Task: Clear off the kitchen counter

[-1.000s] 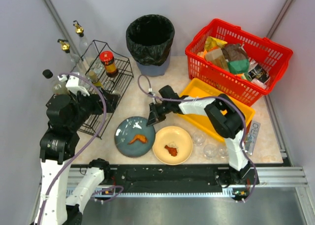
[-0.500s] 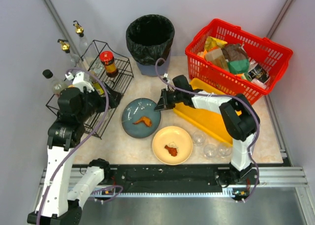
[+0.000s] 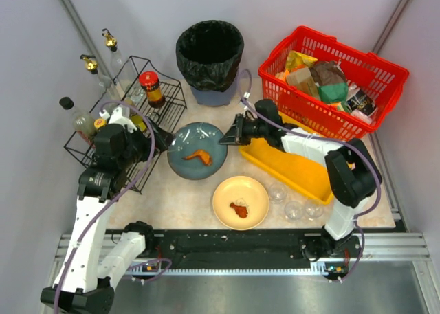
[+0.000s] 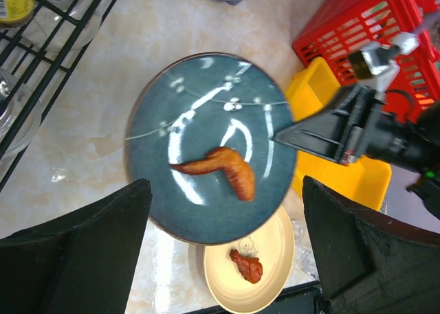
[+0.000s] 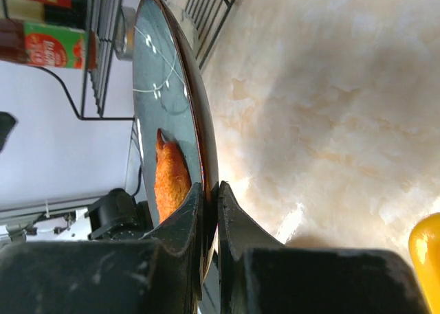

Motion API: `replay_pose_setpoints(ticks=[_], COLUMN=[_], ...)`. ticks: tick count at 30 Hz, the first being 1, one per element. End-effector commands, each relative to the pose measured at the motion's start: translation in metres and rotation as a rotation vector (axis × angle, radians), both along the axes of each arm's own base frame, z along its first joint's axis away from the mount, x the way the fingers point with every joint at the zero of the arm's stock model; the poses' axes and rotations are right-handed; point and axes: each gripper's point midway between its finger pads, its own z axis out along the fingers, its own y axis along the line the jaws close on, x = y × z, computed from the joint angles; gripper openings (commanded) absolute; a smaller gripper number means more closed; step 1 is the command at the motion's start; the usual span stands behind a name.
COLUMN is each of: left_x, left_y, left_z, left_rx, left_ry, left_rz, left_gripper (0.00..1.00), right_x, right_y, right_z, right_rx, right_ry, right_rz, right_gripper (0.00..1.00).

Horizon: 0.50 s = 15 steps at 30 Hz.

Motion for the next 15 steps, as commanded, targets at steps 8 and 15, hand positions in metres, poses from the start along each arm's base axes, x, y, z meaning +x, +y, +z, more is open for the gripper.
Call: replay_pose_setpoints(ticks=[8, 15], left_x=[0.018, 0.014], left_y=[0.005, -0.021], left_z=[-0.012, -0.008], left_rx=[-0.026, -0.173], left_ry=[0.035, 0.012], left_rz=[0.075, -0.020], left_gripper=[0.93, 0.87], right_x=[-0.017, -0.038], right_y=[-0.034, -0.047], right_z=[0.160, 0.195], right_rx=[0.250, 0.325], right_ry=[-0.184, -0.157], right_rz=[-0.078, -0.099], right_gripper=[0.00, 0.00])
